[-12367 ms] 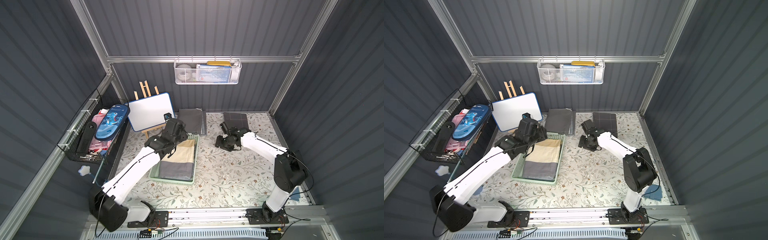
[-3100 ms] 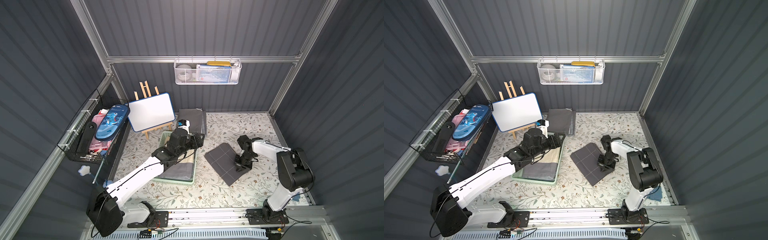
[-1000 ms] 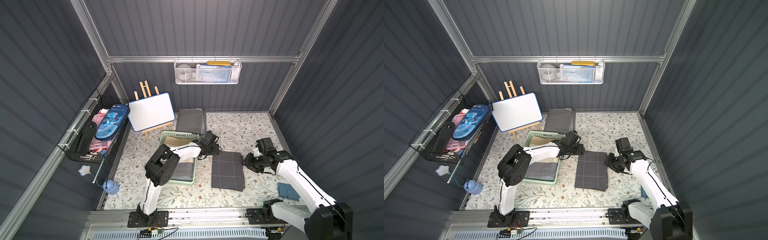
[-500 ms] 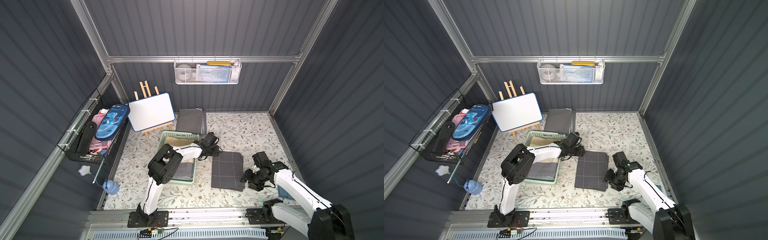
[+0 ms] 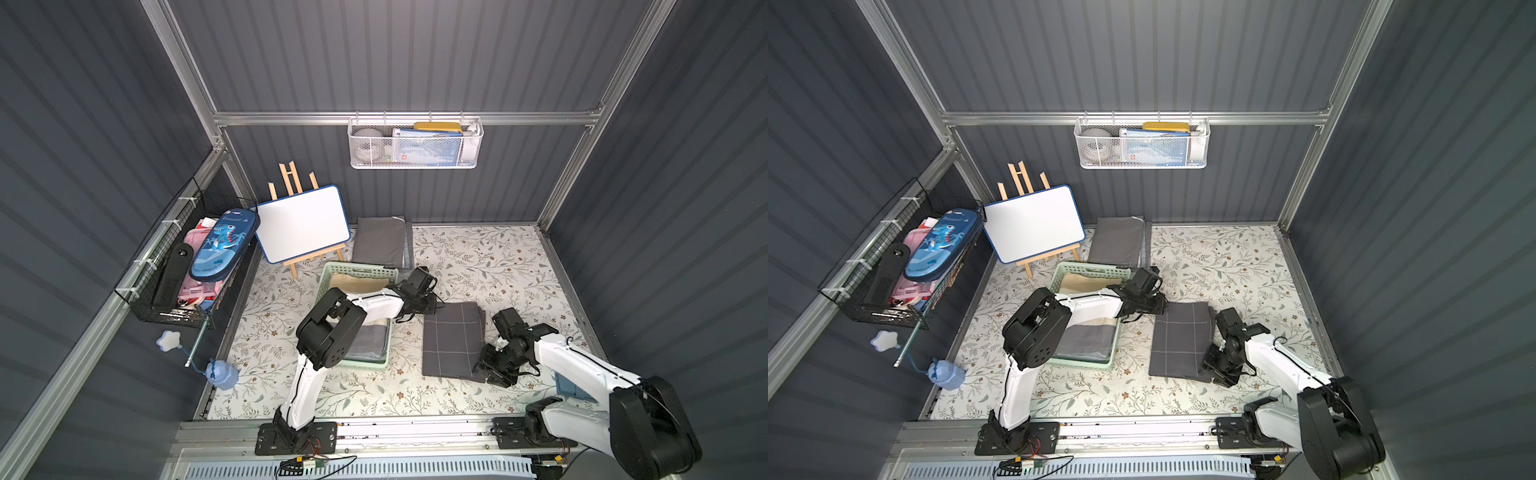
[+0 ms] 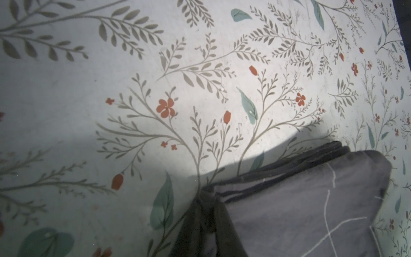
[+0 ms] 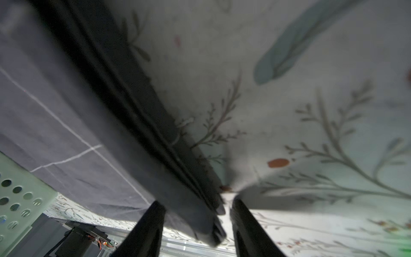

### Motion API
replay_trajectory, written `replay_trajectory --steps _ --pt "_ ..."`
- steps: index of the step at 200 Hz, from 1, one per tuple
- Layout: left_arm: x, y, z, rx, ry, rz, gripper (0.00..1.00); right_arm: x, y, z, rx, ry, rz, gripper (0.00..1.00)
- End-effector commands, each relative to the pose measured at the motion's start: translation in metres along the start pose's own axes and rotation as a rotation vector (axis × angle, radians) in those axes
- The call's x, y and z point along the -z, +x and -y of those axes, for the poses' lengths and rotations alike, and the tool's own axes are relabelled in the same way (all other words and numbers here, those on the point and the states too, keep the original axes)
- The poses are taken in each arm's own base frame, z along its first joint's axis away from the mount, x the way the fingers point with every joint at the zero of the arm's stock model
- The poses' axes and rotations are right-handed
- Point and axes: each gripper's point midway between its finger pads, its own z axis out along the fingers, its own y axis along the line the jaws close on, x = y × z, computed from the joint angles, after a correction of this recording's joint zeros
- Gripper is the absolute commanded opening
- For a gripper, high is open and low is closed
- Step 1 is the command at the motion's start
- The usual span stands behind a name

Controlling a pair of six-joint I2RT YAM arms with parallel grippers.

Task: Put the folded pillowcase in the basket
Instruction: Pick up the pillowcase from the center of the board.

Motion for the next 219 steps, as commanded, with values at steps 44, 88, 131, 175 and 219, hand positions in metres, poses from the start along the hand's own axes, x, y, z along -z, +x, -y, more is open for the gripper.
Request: replay_trajectory --steps 44,88,131,175,219 --pt "0.013 0.007 0.0 -0.014 0.002 -0.031 0.0 -0.025 -0.009 0.001 0.018 0.038 0.005 0.02" --pt "0.052 -0.026 0.026 -0.041 0.025 0.052 0.0 0.024 -0.023 -0.021 0.118 0.03 0.2 0.0" --pt "0.134 -0.089 0.07 -0.062 0.077 0.227 0.0 0.091 -0.01 -0.069 0.201 -0.098 0.296 0.0" --pt "0.194 -0.122 0.057 -0.028 -0.071 0.336 0.0 0.118 0.018 -0.138 0.319 -0.232 0.293 0.0" --pt "0.23 -0.121 -0.062 0.101 -0.363 0.356 0.0 0.095 0.047 -0.222 0.512 -0.233 0.252 0.0"
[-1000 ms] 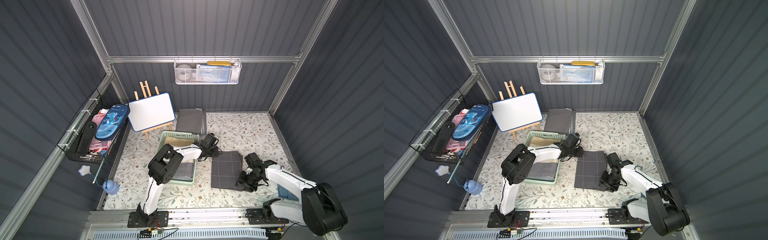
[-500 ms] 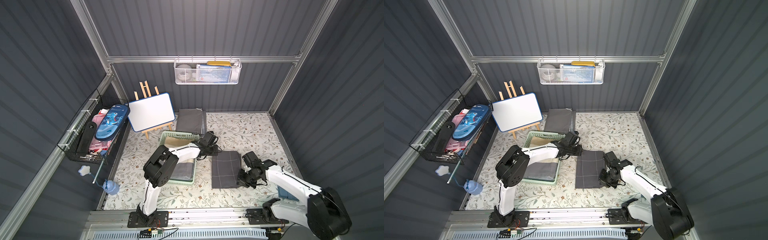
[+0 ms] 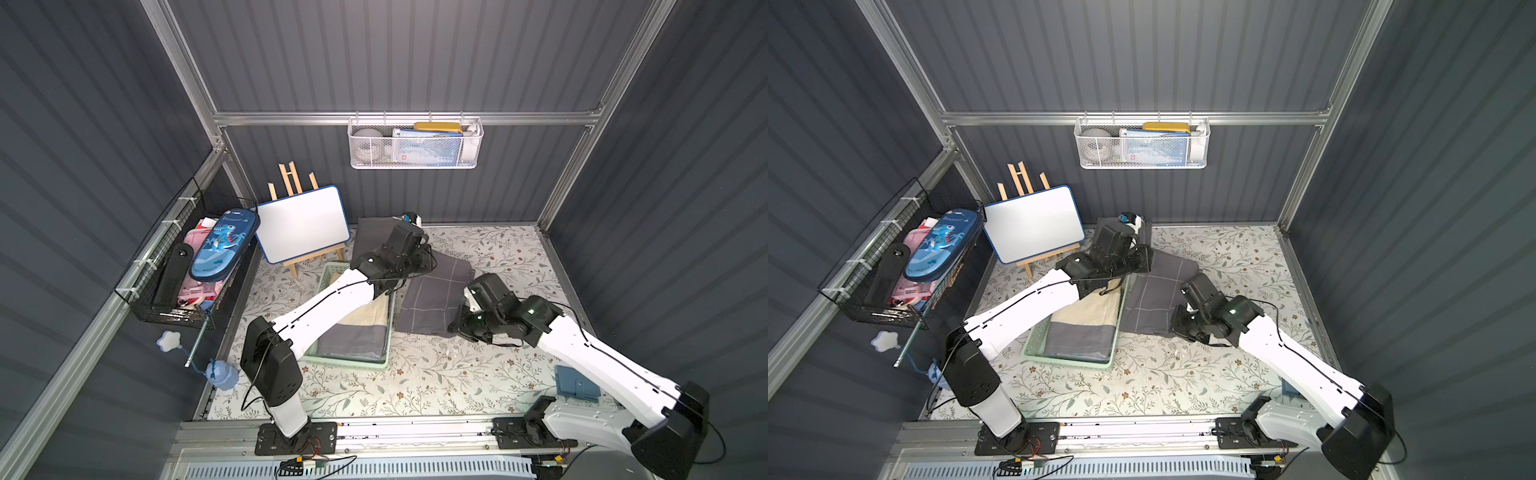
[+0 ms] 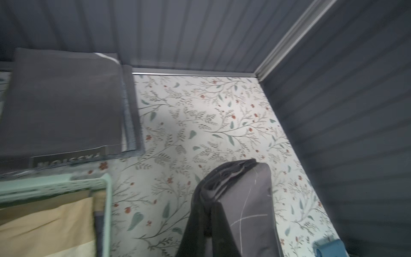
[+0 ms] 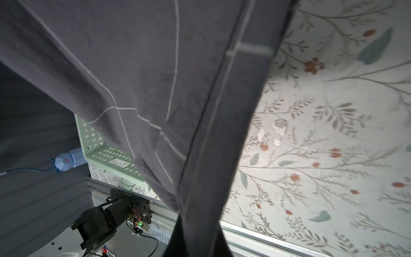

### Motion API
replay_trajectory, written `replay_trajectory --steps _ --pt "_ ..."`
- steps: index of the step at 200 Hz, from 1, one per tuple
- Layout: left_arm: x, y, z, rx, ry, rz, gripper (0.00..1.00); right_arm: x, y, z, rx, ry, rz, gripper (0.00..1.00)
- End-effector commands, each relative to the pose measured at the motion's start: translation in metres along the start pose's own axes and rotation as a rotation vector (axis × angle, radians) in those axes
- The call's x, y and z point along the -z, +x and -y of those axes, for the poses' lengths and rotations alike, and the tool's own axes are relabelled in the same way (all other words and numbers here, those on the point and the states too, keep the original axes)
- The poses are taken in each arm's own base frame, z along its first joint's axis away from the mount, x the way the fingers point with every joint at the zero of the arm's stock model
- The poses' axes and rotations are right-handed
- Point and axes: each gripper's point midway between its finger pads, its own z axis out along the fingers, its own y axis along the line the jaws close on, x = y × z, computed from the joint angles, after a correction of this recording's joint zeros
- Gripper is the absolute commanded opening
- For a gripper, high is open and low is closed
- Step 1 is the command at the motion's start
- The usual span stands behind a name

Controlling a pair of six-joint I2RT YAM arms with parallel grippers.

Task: Put the folded pillowcase in the basket
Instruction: Place the pillowcase in the basket.

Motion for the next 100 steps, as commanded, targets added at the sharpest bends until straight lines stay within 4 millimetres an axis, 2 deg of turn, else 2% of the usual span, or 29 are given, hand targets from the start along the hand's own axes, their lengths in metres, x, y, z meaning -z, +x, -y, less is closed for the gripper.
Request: replay_trajectory --steps 1,19,43,46,55,80,100 --pt "0.011 0.008 -0.092 0.021 -0.259 -0.038 0.0 -0.025 0.001 -0.042 0.093 -0.011 -0.021 0.0" --pt "0.026 -0.002 -0.131 0.048 -0.315 -0.01 0.0 -0.053 0.008 -0.077 0.15 -0.042 -0.066 0.0" --pt "0.042 -0.01 -0.165 0.073 -0.392 0.018 0.0 -0.09 0.021 -0.116 0.208 -0.068 -0.14 0.0" --pt "0.038 0.001 -0.172 0.071 -0.405 -0.008 0.0 -0.095 0.024 -0.12 0.212 -0.068 -0.15 0.0" --pt "0.038 0.005 -0.185 0.081 -0.425 -0.012 0.0 -0.106 0.029 -0.131 0.231 -0.072 -0.169 0.0" --pt "0.028 0.023 -0.214 0.103 -0.484 -0.042 0.0 -0.134 0.033 -0.138 0.246 -0.054 -0.184 0.0" --pt "0.021 0.038 -0.233 0.11 -0.521 -0.064 0.0 -0.151 0.03 -0.127 0.254 -0.009 -0.177 0.0"
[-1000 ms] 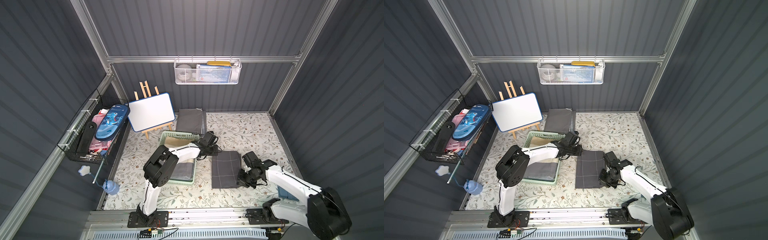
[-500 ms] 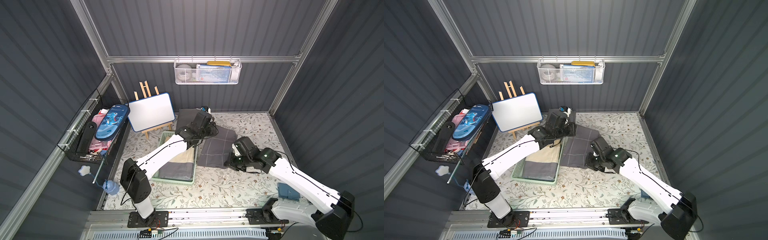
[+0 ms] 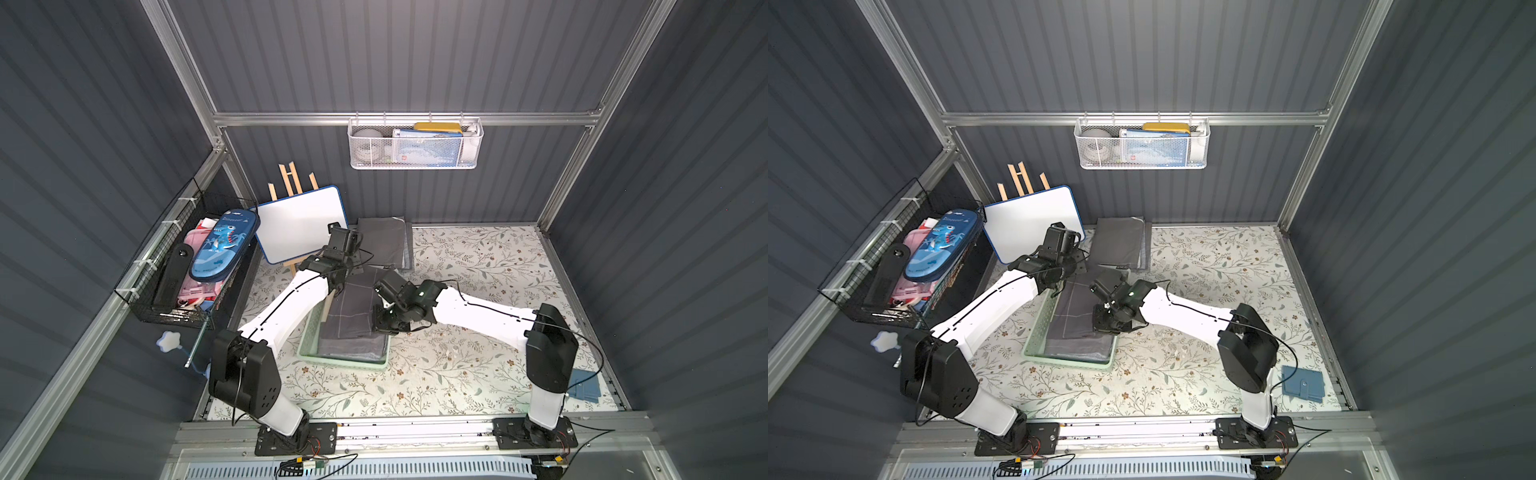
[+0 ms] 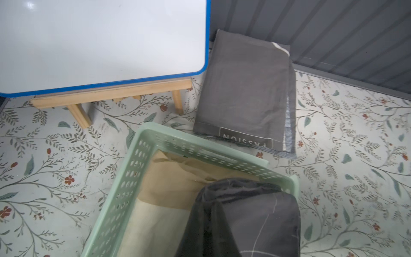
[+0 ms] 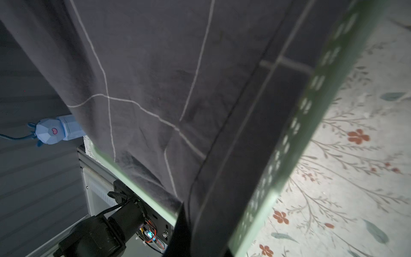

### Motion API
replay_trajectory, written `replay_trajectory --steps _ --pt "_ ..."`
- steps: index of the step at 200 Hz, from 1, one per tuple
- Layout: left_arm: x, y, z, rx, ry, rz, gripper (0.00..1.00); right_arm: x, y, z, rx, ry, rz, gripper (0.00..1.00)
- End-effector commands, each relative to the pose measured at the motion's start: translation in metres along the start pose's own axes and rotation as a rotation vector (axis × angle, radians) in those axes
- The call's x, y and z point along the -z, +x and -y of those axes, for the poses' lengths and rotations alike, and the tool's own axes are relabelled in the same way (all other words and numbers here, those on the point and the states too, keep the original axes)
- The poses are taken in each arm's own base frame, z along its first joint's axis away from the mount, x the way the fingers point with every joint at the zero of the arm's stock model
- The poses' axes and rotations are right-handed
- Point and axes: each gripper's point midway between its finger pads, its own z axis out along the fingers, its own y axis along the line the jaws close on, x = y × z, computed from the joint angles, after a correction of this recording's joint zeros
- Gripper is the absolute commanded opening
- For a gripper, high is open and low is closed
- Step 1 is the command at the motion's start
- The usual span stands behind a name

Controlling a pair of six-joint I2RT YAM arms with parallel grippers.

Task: Put the folded pillowcase in the basket
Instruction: Place the pillowcase in the basket.

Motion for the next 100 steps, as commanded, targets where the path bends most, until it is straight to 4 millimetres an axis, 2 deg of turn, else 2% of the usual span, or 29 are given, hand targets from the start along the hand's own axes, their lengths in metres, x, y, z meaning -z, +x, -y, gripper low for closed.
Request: replay_trajectory --steps 1,30,39,66,100 --pt "-0.017 0.009 -0.018 -0.016 -0.053 -0.001 0.0 -0.01 -0.005 0.006 0.017 0.032 0.001 0.0" --pt "-0.049 0.03 -0.033 -0.038 -0.08 -0.041 0.0 -0.029 0.0 0.023 -0.001 0.069 -0.028 0.0" --pt "-0.056 0.03 -0.036 -0.029 -0.103 -0.048 0.0 -0.035 0.003 0.027 -0.005 0.077 -0.043 0.0" --pt "-0.065 0.019 -0.035 -0.006 -0.124 -0.019 0.0 -0.049 0.011 0.032 -0.026 0.08 -0.087 0.0" --pt "-0.073 0.013 -0.033 -0.001 -0.131 -0.004 0.0 -0.054 0.014 0.034 -0.025 0.081 -0.101 0.01"
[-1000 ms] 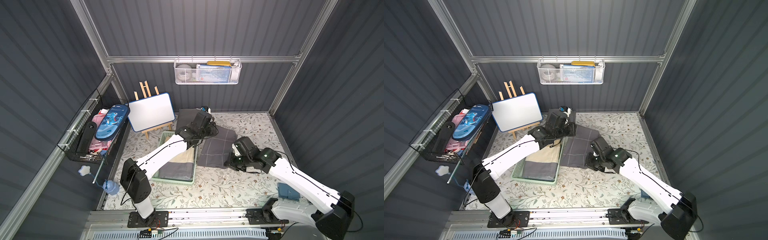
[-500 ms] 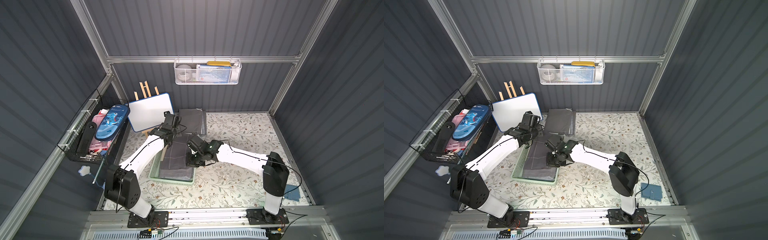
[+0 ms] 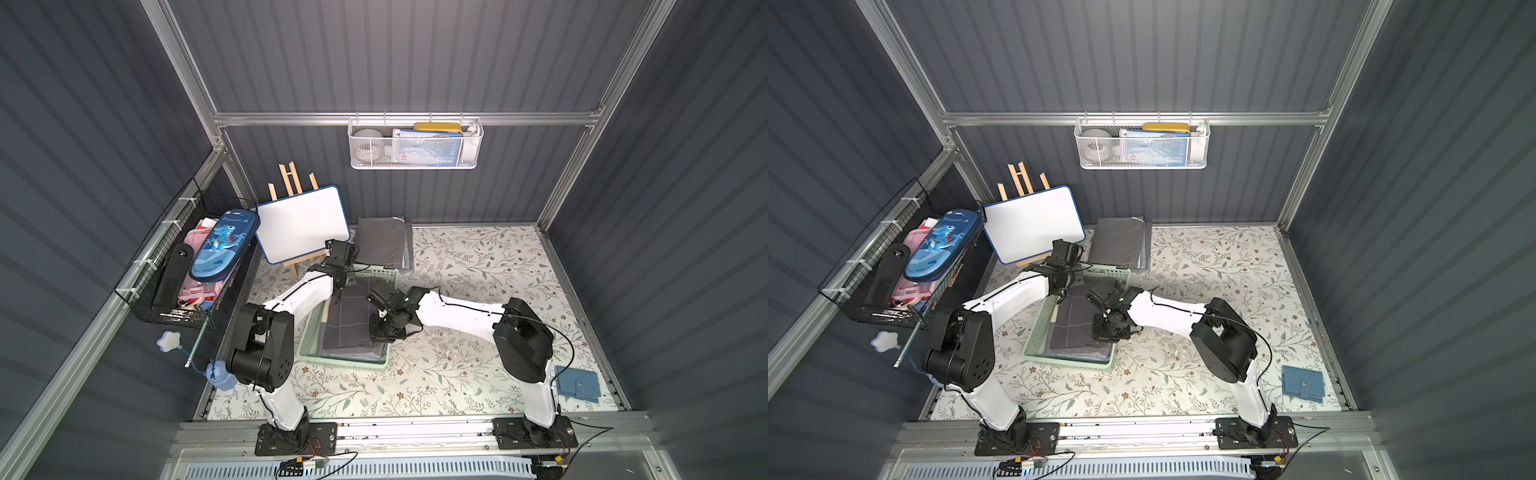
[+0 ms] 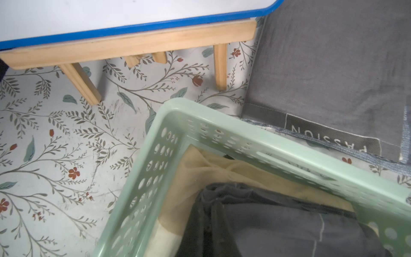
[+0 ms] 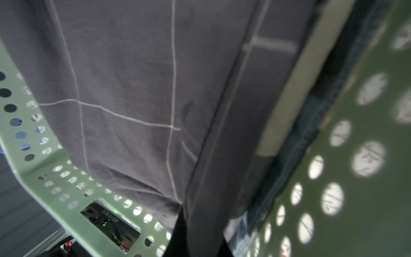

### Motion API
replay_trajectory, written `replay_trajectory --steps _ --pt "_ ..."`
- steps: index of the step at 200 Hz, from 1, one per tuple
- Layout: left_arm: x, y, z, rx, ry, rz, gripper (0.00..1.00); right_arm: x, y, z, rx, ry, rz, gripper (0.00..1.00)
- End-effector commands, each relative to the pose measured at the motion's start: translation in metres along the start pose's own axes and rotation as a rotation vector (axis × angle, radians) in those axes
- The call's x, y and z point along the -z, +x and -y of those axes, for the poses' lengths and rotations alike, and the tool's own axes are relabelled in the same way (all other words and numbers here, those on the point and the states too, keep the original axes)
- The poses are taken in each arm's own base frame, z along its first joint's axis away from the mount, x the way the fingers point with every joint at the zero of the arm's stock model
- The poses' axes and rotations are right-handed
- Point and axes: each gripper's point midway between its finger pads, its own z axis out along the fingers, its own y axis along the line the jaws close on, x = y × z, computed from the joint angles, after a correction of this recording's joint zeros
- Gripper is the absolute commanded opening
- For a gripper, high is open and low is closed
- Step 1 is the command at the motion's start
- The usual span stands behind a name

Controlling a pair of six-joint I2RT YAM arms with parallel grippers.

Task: Put the folded pillowcase in the basket
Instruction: Place the pillowcase in the basket.

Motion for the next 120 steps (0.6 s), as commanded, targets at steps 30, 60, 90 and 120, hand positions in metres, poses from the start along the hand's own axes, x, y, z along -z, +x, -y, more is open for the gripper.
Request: replay_trajectory --steps 30,60,90,120 --pt "-0.01 -0.009 0.006 0.023 0.002 0.024 0.56 0.005 0.012 -0.004 0.028 -0.028 -0.055 0.29" --pt "0.015 -0.025 0.002 0.07 0.014 0.078 0.85 0.052 0.012 -0.011 0.056 -0.049 0.049 0.45" --pt "0.056 -0.06 0.002 0.106 0.046 0.159 0.99 0.097 0.014 -0.012 0.089 -0.045 0.123 0.51" --pt "0.096 -0.086 -0.001 0.145 0.079 0.234 0.99 0.11 0.001 0.025 0.086 0.079 0.195 0.52"
